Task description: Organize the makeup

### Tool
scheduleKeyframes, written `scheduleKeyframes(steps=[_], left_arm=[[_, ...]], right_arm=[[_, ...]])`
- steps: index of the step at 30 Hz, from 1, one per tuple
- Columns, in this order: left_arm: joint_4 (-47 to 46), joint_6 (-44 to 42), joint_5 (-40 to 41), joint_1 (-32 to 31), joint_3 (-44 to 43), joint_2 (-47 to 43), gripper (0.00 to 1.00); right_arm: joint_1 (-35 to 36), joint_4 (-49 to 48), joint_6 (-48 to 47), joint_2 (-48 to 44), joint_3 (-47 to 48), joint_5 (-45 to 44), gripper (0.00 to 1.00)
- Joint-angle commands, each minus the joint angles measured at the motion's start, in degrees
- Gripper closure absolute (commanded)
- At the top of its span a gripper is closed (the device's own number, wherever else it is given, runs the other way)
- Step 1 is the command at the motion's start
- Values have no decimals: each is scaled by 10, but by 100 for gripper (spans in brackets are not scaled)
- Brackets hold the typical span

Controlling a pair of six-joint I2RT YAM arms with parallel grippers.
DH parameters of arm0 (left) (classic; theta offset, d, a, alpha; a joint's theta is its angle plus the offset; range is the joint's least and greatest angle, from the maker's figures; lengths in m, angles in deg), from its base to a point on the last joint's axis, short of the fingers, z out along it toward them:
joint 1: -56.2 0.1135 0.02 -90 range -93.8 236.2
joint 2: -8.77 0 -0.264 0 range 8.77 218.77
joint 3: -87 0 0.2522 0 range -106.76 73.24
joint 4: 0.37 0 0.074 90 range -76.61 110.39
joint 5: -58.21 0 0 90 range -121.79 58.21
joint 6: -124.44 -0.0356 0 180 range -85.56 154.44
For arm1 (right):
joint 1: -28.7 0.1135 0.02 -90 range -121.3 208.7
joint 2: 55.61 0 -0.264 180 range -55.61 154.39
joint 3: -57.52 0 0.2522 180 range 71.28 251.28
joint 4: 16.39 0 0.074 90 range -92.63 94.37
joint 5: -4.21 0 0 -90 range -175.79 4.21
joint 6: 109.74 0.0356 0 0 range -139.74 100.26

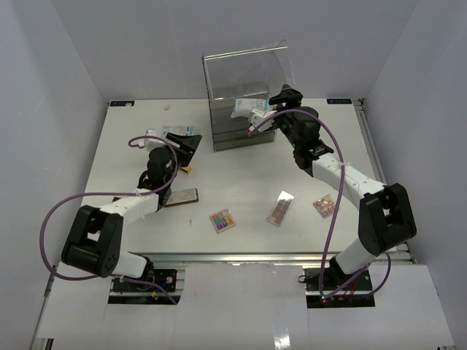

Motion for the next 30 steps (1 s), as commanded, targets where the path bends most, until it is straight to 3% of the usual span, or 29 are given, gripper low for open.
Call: scheduleKeyframes(steps=[1,5,11,22,26,30], left_arm=[[59,16,-19,71,-38,51,29],[100,33,-17,125,-89,110,28],[153,23,0,148,-188,214,23],[205,2,5,170,-322,355,22],[225,6,5,173,-352,389,26],[228,10,-2,179,-372,410,42]], right_arm=[[-3,-45,9,-27,0,3,23],[-4,-41,10,-28,0,4,23],[-4,-38,12,-25,4,3,23],[-4,-30,21,-27,8,-2,23],[-3,-28,24,-26,10,-2,23],[-4,-26,26,-27,9,-2,23]])
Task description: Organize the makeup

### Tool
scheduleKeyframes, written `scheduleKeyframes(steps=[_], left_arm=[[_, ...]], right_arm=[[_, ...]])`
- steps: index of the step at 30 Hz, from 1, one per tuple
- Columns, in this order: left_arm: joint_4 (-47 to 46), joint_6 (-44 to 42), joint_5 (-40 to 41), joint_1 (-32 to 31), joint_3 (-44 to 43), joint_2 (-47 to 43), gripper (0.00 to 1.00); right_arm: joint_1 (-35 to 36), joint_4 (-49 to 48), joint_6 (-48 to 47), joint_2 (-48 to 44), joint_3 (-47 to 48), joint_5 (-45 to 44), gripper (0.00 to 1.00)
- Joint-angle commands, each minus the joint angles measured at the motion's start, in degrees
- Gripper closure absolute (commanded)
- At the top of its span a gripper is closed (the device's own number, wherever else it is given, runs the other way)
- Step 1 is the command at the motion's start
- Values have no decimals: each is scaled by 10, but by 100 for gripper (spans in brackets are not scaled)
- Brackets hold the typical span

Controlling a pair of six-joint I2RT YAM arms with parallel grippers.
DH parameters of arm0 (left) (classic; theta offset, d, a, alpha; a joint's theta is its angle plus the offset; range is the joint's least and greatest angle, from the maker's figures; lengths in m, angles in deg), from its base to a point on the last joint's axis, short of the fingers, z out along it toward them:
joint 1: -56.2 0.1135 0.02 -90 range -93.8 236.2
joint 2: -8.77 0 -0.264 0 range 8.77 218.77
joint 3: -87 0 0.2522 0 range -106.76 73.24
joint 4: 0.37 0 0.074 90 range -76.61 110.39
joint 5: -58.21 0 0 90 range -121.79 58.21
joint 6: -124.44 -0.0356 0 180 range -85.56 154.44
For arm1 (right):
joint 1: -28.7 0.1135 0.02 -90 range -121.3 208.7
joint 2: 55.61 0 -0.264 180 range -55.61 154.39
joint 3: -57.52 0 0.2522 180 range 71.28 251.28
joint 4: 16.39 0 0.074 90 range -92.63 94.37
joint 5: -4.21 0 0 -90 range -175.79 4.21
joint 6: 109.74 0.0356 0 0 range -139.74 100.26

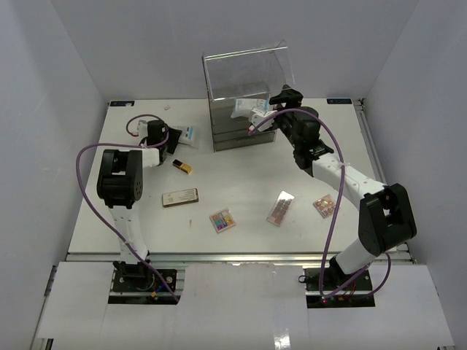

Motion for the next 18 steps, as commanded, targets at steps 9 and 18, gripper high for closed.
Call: scheduleKeyframes(steps=[9,18], left_arm=[[-43,-18,-34,13,28,-54,100],[-131,-51,-116,8,236,-273,100]], right_arm=[[-4,-28,18,-42,-6,1,23],[-4,-35,29,-51,-12,5,23]])
